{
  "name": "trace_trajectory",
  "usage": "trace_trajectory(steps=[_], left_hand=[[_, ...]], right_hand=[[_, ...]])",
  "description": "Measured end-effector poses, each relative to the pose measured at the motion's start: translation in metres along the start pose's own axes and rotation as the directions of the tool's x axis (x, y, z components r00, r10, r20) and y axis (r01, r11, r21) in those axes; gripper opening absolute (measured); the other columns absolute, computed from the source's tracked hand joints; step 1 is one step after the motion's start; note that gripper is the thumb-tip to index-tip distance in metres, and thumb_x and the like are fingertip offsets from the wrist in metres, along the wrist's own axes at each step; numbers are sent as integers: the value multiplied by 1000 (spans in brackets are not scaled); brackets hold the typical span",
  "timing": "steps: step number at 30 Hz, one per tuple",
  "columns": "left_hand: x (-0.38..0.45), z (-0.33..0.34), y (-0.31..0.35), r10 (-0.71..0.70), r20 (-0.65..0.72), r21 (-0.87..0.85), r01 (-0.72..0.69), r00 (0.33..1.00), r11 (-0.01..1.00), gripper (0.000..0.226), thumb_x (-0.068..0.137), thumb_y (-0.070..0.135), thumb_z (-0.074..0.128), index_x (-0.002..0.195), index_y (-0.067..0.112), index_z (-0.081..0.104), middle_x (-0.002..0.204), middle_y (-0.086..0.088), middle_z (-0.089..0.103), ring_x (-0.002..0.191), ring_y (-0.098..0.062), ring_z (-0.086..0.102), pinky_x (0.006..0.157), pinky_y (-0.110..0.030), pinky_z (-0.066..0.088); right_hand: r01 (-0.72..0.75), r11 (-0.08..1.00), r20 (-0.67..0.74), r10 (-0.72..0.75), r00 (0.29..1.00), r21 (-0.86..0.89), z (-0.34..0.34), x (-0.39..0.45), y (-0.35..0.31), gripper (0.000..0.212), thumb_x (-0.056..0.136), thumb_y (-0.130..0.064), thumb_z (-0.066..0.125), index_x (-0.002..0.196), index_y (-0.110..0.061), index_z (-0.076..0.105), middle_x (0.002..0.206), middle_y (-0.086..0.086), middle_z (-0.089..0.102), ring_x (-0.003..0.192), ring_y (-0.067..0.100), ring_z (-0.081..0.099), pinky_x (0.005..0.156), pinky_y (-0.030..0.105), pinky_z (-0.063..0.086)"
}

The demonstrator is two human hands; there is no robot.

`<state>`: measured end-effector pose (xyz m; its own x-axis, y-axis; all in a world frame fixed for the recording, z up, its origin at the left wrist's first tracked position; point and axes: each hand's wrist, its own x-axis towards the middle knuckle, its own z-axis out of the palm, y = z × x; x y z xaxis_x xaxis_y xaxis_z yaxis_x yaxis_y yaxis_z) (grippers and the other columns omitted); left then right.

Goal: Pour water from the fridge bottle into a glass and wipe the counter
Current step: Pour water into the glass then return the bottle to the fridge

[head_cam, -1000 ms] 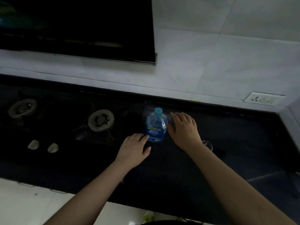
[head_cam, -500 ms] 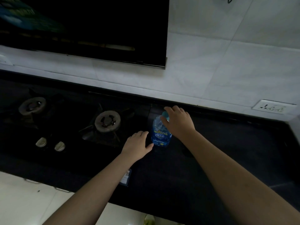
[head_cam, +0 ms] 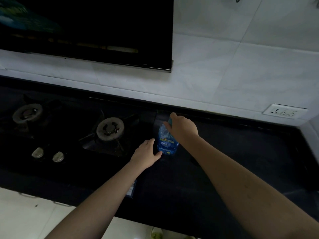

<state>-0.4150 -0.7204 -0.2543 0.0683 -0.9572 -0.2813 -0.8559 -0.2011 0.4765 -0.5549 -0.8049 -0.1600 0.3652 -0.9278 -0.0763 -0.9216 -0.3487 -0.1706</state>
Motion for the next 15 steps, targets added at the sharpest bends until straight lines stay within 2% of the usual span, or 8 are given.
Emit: trace_trajectory(steps=[5, 11, 15], left_hand=[[4, 3, 4, 3, -7, -27, -3, 1000, 1000, 79, 94, 52, 55, 154, 15, 21, 154, -7, 34, 138, -23, 39, 108, -39, 41], [6, 4, 3, 3, -19, -57, -4, 1000, 998, 76, 91, 52, 59, 152, 20, 27, 146, -5, 44, 129, -21, 49, 101, -38, 47], [7, 4, 0, -23, -8, -104, 22, 1000, 994, 89, 86, 55, 65, 155, 19, 20, 151, -6, 39, 132, -23, 47, 103, -38, 46]], right_hand=[[6, 999, -15, -5, 1000, 45, 3, -4, -1, 35, 101, -46, 38, 110, -13, 45, 92, 8, 60, 67, 25, 53, 53, 33, 41], [34, 996, -20, -32, 999, 77, 4, -11, -1, 34, 101, -45, 38, 111, -14, 46, 95, 8, 59, 68, 24, 52, 54, 33, 41], [46, 994, -28, -44, 999, 96, 3, -19, -2, 32, 100, -43, 40, 108, -14, 47, 92, 7, 60, 66, 23, 51, 53, 31, 38]])
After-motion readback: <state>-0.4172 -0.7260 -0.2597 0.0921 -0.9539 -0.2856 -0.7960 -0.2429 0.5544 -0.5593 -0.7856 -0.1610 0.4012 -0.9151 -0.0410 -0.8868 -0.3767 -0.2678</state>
